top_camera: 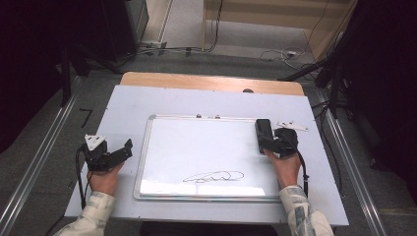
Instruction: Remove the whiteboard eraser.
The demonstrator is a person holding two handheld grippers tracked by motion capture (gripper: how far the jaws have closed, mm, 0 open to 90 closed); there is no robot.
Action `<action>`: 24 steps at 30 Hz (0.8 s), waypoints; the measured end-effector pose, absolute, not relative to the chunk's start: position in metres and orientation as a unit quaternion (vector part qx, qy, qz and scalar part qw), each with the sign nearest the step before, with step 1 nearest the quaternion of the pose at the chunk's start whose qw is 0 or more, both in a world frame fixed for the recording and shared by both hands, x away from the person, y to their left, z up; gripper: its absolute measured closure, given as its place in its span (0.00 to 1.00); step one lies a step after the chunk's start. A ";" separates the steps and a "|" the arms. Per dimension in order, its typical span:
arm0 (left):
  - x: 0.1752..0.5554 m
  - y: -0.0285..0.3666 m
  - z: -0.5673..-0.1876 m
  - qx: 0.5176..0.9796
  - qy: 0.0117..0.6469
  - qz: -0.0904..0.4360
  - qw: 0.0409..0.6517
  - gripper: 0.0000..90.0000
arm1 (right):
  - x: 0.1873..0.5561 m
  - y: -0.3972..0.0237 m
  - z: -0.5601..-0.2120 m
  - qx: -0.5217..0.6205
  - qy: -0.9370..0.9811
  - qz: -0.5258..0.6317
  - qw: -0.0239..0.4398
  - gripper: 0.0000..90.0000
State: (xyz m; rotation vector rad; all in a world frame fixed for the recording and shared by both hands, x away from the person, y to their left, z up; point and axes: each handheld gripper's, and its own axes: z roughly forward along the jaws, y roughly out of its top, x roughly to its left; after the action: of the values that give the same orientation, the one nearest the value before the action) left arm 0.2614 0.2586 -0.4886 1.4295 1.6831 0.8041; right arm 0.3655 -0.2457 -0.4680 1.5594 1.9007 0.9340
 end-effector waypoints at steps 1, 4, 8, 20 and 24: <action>0.262 0.259 -0.489 0.561 0.662 0.315 0.385 0.11 | 0.368 -0.245 -0.469 0.575 0.698 0.342 0.253 0.20; 0.262 0.258 -0.489 0.562 0.661 0.315 0.385 0.11 | 0.375 -0.242 -0.470 0.583 0.693 0.338 0.258 0.21; 0.262 0.258 -0.489 0.563 0.659 0.316 0.385 0.11 | 0.383 -0.240 -0.472 0.591 0.684 0.343 0.255 0.25; 0.262 0.261 -0.488 0.562 0.660 0.315 0.387 0.11 | 0.397 -0.229 -0.481 0.602 0.685 0.320 0.255 0.34; 0.262 0.260 -0.489 0.561 0.660 0.316 0.388 0.11 | 0.399 -0.229 -0.484 0.604 0.688 0.312 0.255 0.37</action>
State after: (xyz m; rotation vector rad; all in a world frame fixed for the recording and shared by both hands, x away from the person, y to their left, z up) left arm 0.2625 0.2601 -0.4886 1.4281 1.6784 0.8038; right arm 0.3991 -0.2293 -0.4840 1.6397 1.8686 0.8487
